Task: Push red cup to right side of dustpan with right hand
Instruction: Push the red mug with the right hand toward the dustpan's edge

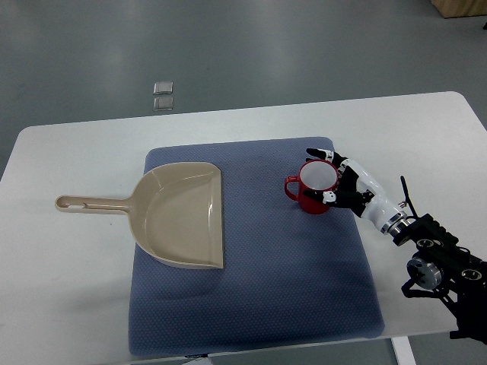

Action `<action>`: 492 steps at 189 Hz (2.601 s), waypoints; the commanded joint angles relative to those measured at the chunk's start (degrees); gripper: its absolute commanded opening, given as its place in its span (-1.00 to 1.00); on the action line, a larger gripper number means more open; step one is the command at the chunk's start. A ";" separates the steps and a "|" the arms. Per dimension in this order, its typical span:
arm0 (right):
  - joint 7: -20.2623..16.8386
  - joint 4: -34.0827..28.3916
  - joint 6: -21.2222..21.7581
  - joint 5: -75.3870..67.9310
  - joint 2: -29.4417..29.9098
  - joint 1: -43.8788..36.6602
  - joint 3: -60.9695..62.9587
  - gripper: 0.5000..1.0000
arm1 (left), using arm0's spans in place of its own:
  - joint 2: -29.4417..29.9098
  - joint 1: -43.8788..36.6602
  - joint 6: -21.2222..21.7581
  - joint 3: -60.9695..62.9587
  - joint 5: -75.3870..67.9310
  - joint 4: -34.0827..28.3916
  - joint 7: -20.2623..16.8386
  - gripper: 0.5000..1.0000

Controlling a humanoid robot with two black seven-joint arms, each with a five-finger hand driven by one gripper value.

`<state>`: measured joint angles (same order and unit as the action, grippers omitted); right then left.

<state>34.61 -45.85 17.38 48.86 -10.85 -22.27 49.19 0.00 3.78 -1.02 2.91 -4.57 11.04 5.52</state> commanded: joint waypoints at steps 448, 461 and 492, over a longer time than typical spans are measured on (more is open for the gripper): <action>0.29 -0.91 -15.63 3.70 10.85 -3.84 -14.74 0.61 | 0.00 -0.35 -0.04 0.16 0.00 -0.49 0.19 1.00; 0.29 -0.99 -15.89 3.79 10.85 -3.92 -14.92 0.61 | 0.00 -0.35 -0.04 0.16 0.00 -0.49 0.19 1.00; 0.11 -2.14 -16.86 3.79 10.85 -3.92 -16.23 0.61 | 0.00 -0.35 -0.04 0.07 0.00 -0.49 0.19 1.00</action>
<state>34.74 -47.48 0.85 52.63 0.00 -26.19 33.98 0.00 3.42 -1.05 3.07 -4.57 10.54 5.71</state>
